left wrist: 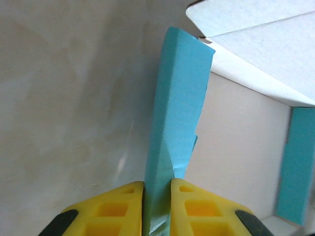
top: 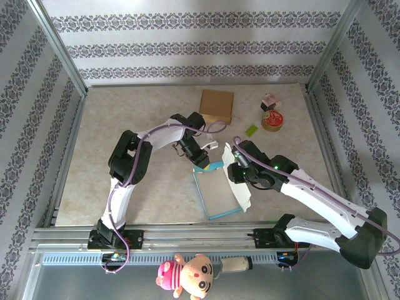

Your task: Fold the paper box

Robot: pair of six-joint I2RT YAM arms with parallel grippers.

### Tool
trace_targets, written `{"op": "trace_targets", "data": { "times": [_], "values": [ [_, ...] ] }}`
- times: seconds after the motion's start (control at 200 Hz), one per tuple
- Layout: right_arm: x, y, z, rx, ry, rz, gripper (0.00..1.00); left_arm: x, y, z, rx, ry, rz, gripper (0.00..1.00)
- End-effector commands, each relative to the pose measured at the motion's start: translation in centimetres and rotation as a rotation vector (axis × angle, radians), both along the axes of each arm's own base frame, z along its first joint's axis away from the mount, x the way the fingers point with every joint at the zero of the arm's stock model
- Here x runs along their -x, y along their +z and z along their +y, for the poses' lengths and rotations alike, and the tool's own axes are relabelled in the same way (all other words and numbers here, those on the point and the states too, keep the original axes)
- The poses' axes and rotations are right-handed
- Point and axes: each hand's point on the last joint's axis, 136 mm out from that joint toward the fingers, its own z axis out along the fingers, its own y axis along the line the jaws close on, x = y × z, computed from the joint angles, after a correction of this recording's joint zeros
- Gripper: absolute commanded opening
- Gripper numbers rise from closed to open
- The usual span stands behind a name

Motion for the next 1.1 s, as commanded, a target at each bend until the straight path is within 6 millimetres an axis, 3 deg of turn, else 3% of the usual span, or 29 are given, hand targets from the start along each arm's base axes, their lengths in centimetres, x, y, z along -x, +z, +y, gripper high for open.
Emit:
{"op": "trace_targets", "data": {
  "times": [0.0, 0.23, 0.515, 0.655, 0.73, 0.929, 1.094],
  "values": [
    [-0.3, 0.9, -0.4, 0.02, 0.0, -0.06, 0.31, -2.3, 1.3, -0.5, 0.011, 0.032, -0.204, 0.15],
    [-1.5, 3.9, -0.1, 0.038, 0.036, -0.132, 0.45, -5.1, 2.9, 0.6, 0.002, 0.08, -0.472, 0.16],
    [-1.2, 7.5, 2.6, -0.187, -0.015, -0.146, 0.44, -7.8, 2.9, 1.8, -0.077, 0.144, -0.603, 0.19],
    [1.0, 5.5, 5.4, -0.254, -0.042, -0.139, 0.37, -8.0, 2.4, 2.0, -0.078, 0.197, -0.571, 0.19],
    [1.7, 3.2, 6.4, -0.244, -0.052, -0.146, 0.37, -8.0, 2.2, 2.2, -0.073, 0.23, -0.566, 0.19],
    [0.5, -3.5, 7.9, -0.145, -0.019, -0.156, 0.37, -6.4, 1.5, 2.4, -0.018, 0.247, -0.476, 0.24],
    [0.0, -6.4, 10.7, -0.116, 0.15, -0.148, 0.42, -5.6, 1.1, 2.9, 0.013, 0.27, -0.385, 0.26]
  ]
}}
